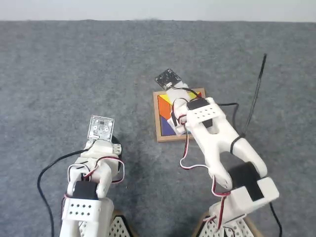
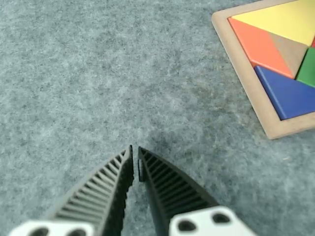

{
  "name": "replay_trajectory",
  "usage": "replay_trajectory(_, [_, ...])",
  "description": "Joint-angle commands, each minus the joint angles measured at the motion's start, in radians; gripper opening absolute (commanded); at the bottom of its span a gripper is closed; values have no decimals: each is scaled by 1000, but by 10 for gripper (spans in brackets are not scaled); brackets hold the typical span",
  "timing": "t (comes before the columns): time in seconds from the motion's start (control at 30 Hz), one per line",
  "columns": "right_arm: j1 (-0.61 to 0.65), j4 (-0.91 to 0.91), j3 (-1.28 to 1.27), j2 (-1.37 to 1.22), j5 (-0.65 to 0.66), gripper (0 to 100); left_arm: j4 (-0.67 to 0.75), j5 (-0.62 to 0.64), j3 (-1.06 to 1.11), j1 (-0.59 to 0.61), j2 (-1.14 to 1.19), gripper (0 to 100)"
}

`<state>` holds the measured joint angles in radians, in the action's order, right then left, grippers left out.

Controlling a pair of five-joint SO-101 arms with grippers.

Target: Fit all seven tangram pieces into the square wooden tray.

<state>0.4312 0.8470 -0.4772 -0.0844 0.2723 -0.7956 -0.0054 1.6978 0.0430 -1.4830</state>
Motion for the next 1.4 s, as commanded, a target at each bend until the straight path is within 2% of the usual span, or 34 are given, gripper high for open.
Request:
replay_trajectory(0.0, [-16,-15,8,-12,-3,129,-2,8,-8,5,-12,15])
replay_trajectory(0.2, [-16,-2,2,77,-3,129,-2,8,-8,5,-12,15])
replay_trajectory(0.4, [-18,176,-28,380,-11,129,-2,8,-8,5,-12,15])
replay_trajectory(0.5, [-18,228,-140,588,-12,129,-2,8,-8,5,-12,15])
replay_trajectory(0.63, [-31,260,-413,888,-3,129,-2,8,-8,5,-12,15])
replay_trajectory(0.7, [-81,265,-557,1041,-3,129,-2,8,-8,5,-12,15])
replay_trajectory(0.8, [-228,260,-733,1251,-3,124,-2,8,-8,5,-12,15])
replay_trajectory(0.9, [-384,263,-833,1428,0,40,-2,8,-8,5,-12,15])
replay_trajectory(0.97, [-455,266,-895,1521,54,4,-2,8,-8,5,-12,15])
replay_trajectory(1.13, [-521,306,-1086,1718,192,11,-2,8,-8,5,-12,15])
replay_trajectory(1.3, [-616,397,-1195,1908,210,15,-2,8,-8,5,-12,15])
replay_trajectory(1.37, [-673,403,-1206,1903,210,15,-2,8,-8,5,-12,15])
